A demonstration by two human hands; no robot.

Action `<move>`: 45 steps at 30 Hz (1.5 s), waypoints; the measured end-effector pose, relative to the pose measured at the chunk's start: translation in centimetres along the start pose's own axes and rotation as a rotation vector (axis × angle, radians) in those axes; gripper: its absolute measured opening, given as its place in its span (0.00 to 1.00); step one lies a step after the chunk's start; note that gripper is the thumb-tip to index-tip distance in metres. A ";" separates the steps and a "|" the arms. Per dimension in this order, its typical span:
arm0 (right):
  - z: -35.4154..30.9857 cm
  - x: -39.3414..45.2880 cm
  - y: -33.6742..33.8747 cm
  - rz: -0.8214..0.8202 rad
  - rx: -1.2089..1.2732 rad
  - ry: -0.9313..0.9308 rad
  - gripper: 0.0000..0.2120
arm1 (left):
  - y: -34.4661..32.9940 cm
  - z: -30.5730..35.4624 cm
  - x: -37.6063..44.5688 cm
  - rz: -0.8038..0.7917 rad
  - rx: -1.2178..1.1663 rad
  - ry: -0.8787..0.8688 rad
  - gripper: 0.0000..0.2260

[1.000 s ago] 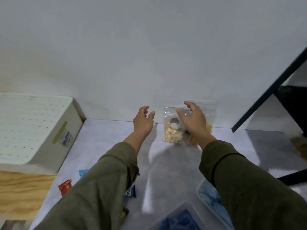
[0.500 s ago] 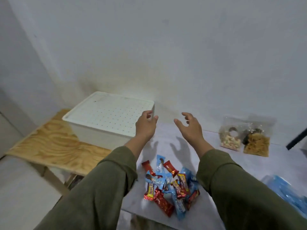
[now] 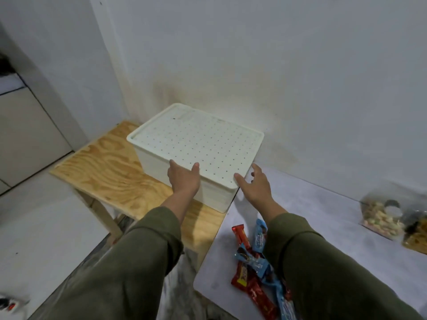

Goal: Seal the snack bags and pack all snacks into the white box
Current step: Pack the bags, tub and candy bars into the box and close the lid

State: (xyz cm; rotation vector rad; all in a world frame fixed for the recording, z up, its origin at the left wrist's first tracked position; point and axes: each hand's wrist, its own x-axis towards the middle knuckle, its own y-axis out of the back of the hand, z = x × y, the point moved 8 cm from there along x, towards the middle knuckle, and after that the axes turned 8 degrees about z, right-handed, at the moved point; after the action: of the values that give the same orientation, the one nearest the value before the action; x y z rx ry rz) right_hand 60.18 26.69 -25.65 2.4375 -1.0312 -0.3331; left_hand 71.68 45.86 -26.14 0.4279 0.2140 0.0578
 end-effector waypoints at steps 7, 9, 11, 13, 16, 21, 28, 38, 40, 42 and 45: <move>1.2 3.7 -2.1 0.008 0.084 -0.010 0.28 | -2.3 -1.8 2.5 0.046 -0.061 0.044 0.37; 1.3 4.3 -2.3 0.030 0.087 -0.017 0.26 | -2.4 -1.8 2.4 0.066 -0.070 0.025 0.36; 1.3 4.7 -2.3 0.062 0.061 -0.020 0.24 | -2.4 -1.8 2.2 0.081 -0.056 0.035 0.35; 1.3 4.9 -2.6 0.082 0.013 -0.040 0.24 | -2.5 -1.9 2.2 0.088 -0.044 0.045 0.35; 1.3 5.0 -3.0 0.097 -0.049 -0.084 0.26 | -2.6 -1.8 2.1 0.086 -0.027 0.040 0.36; 0.7 4.7 -3.1 0.077 -0.181 -0.035 0.28 | -2.4 -1.7 1.7 0.089 -0.015 0.048 0.37; -0.1 4.3 -2.7 0.113 -0.271 0.030 0.27 | -1.8 -0.5 1.5 0.089 0.034 -0.031 0.35; -1.1 4.1 -1.9 0.172 -0.380 0.054 0.27 | -1.9 -0.6 1.9 0.084 0.065 -0.043 0.35; -1.5 4.1 -1.7 0.181 -0.387 0.057 0.27 | -1.9 -0.4 1.9 0.085 0.051 -0.039 0.35; -1.9 4.1 -1.5 0.187 -0.391 0.057 0.27 | -1.8 0.0 1.9 0.084 0.039 -0.034 0.35; -2.6 4.1 -1.3 0.201 -0.402 0.066 0.27 | -1.6 0.3 2.0 0.084 0.040 -0.027 0.35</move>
State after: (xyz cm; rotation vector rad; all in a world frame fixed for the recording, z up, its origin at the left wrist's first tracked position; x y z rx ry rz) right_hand 64.79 25.38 -24.17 1.9587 -1.0545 -0.3511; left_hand 73.73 44.52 -26.96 0.4775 0.1706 0.1304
